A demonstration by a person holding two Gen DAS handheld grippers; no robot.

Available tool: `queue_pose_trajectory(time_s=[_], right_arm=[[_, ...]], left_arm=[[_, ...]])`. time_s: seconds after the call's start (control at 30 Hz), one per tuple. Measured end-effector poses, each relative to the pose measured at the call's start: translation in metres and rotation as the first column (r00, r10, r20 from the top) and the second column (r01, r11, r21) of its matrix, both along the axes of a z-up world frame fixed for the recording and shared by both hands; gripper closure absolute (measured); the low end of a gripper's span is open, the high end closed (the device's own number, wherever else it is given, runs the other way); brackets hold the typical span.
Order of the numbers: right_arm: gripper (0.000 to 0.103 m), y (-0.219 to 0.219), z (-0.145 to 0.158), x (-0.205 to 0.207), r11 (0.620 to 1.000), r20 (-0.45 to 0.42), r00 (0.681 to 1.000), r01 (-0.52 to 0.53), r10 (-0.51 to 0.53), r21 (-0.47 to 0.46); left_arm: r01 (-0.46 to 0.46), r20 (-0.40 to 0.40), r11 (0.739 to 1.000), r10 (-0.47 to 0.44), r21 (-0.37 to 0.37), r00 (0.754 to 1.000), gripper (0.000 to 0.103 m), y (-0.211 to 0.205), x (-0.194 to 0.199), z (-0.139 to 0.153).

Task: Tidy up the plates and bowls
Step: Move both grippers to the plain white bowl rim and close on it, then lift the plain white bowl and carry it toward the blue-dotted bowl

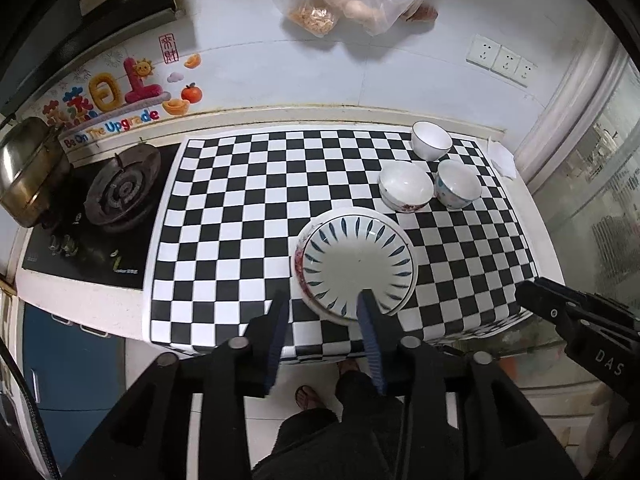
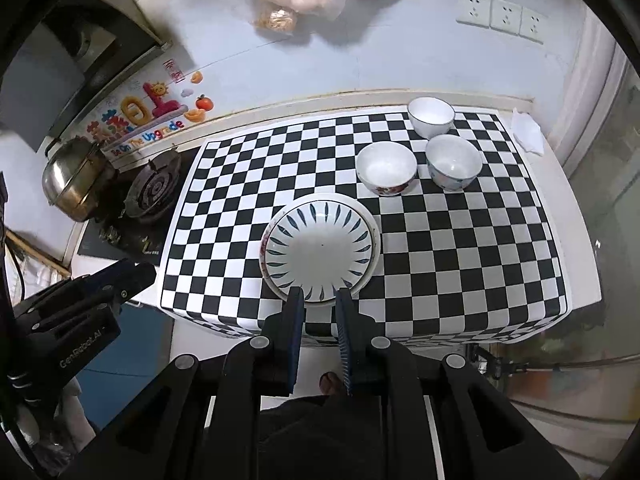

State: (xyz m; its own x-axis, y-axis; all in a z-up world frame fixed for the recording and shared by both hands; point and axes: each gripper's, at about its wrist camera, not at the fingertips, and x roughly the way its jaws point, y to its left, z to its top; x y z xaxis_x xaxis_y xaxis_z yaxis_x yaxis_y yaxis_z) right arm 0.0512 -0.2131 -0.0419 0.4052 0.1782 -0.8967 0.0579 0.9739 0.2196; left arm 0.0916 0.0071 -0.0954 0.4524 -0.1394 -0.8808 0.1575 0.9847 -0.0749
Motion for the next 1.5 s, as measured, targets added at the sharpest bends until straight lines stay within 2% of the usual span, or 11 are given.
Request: queue_pose_trajectory(time_s=[0.07, 0.13, 0.27, 0.47, 0.67, 0.8, 0.93, 1.0, 1.07, 1.17, 1.5], right_arm=[[0.063, -0.013, -0.007, 0.01, 0.999, -0.016, 1.0, 0.021, -0.021, 0.033], [0.06, -0.031, -0.016, 0.025, 0.997, -0.029, 0.999, 0.044, -0.042, 0.065], [0.059, -0.071, -0.044, 0.066, 0.992, -0.061, 0.993, 0.101, -0.096, 0.082], [0.059, -0.137, -0.118, 0.162, 0.976, -0.146, 0.973, 0.195, -0.181, 0.092], [0.059, -0.164, -0.197, 0.239, 0.964, -0.265, 0.945, 0.232, -0.191, 0.133], [0.059, -0.159, -0.237, 0.271, 0.968, -0.32, 0.932, 0.218, -0.168, 0.126], [0.059, -0.151, -0.27, 0.292, 0.973, -0.381, 0.912, 0.207, -0.154, 0.102], [0.066, -0.148, -0.281, 0.299, 0.973, -0.396, 0.905, 0.209, -0.154, 0.099], [0.087, -0.144, -0.289, 0.305, 0.972, -0.401, 0.904, 0.206, -0.144, 0.115], [0.088, -0.137, -0.286, 0.308, 0.98, -0.388, 0.912, 0.178, -0.133, 0.083], [0.088, -0.152, -0.239, 0.248, 0.981, -0.362, 0.926, 0.156, -0.104, 0.119]], left_arm=[[-0.007, -0.019, 1.0, 0.007, -0.011, 1.0, 0.06, -0.007, 0.017, -0.008], [-0.012, -0.052, 1.0, 0.011, -0.025, 0.999, 0.057, -0.016, 0.039, -0.019], [-0.02, -0.116, 0.998, 0.014, -0.051, 0.993, 0.057, -0.039, 0.092, -0.046], [-0.016, -0.248, 0.998, -0.001, -0.065, 0.969, 0.057, -0.082, 0.193, -0.101], [0.031, -0.448, 0.992, -0.082, -0.12, 0.89, 0.057, -0.124, 0.276, -0.175], [0.067, -0.512, 0.994, -0.103, -0.09, 0.853, 0.057, -0.146, 0.307, -0.216], [0.117, -0.532, 0.99, -0.138, -0.074, 0.835, 0.067, -0.162, 0.318, -0.239], [0.148, -0.538, 0.986, -0.163, -0.072, 0.827, 0.083, -0.17, 0.316, -0.244], [0.17, -0.531, 0.984, -0.175, -0.058, 0.829, 0.084, -0.176, 0.312, -0.243], [0.207, -0.489, 0.978, -0.19, -0.02, 0.851, 0.084, -0.183, 0.3, -0.229], [0.231, -0.469, 0.967, -0.255, -0.11, 0.845, 0.084, -0.197, 0.228, -0.183]])
